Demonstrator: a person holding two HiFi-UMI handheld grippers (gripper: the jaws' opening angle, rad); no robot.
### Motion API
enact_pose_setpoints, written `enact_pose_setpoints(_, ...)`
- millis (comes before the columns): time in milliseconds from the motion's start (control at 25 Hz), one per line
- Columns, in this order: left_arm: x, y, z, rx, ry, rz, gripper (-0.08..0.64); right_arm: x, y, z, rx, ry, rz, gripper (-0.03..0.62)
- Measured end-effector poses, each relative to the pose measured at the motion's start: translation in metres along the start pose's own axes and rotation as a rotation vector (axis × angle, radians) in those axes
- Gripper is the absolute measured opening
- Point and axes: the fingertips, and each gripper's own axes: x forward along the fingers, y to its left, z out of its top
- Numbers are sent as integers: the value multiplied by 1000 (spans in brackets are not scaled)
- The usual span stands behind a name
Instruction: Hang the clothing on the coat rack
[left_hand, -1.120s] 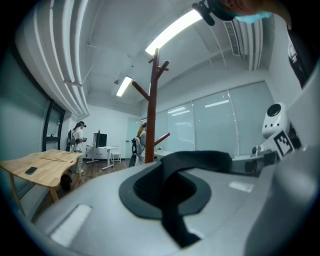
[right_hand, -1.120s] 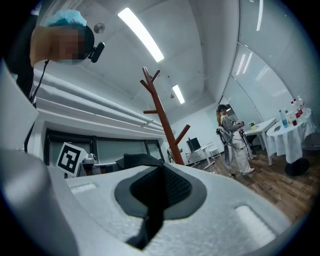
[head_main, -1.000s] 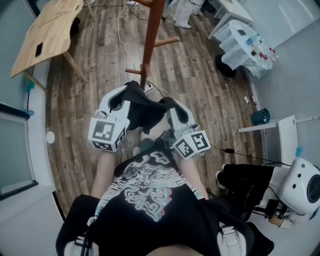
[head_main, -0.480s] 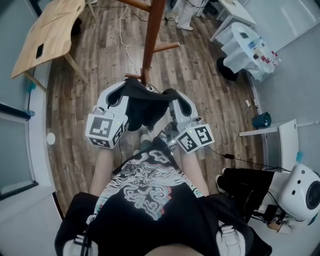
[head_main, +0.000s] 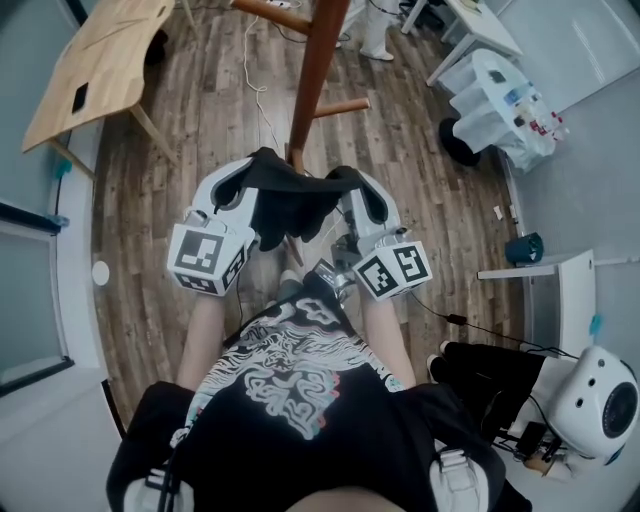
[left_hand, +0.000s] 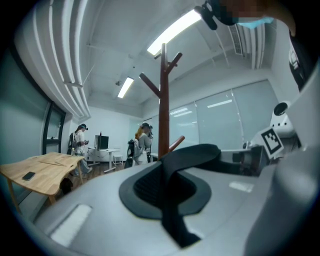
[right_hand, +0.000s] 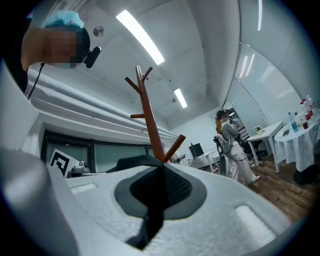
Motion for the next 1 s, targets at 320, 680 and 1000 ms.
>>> enact_pose_setpoints(320,18,5,2,21,3,-11,-2,18,-20,6,-1,-21,-2,2)
enact_pose_setpoints(680,40,14,8,35,0,-11,-2,36,-38,14,-4,-41,-7,2)
enact_pose_setpoints(1000,58,29,-7,17,35,-7,-2,56,-55,1,2,-8,-20,2)
